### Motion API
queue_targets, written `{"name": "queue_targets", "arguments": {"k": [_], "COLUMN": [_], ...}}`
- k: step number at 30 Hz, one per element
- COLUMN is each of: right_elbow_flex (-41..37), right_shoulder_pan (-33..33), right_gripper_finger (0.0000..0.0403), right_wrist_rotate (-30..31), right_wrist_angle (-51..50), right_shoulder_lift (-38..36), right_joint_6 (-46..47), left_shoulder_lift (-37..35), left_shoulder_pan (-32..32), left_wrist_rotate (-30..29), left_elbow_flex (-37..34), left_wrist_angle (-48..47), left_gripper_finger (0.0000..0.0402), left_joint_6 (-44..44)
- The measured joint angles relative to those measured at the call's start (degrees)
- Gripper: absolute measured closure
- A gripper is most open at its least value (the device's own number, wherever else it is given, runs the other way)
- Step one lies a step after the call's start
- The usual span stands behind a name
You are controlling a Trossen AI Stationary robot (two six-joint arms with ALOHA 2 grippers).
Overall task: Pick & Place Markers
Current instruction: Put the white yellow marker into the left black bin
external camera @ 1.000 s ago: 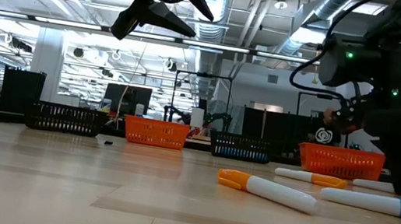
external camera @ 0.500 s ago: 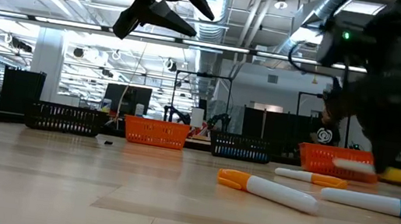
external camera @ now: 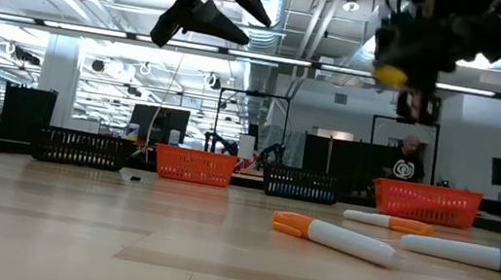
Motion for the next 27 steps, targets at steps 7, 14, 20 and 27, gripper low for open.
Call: {"name": "queue_targets", "arguments": {"k": [7,14,20,27], "right_elbow_flex": [0.04,0.04,0.07,0.07], "right_shoulder_pan": [0.00,0.01,0.00,-1.32], "right_gripper_finger": [0.0374,0.0368,0.0372,0.0372], "right_wrist_rotate": [-0.77,-1.48,-2.11,-2.05], "right_wrist_angle": [14.83,23.92,28.58,29.58], "right_shoulder_lift": [0.84,3.62,4.60,4.60], "right_joint_6": [1.71,2.58,2.56,2.52], "left_shoulder_lift": [0.00,-0.01,0.00,0.00], "left_shoulder_pan": [2.86,6.66,9.50,10.96], "left_wrist_rotate": [2.01,15.29,19.69,21.27], "left_elbow_flex": [-0.02,-0.02,-0.02,-0.02], "left_wrist_angle": [8.64,18.93,19.58,20.12], "left_gripper_finger": [0.0242,0.0243,0.0243,0.0243], "left_joint_6": [4.66,7.61,0.91,-5.59]}}
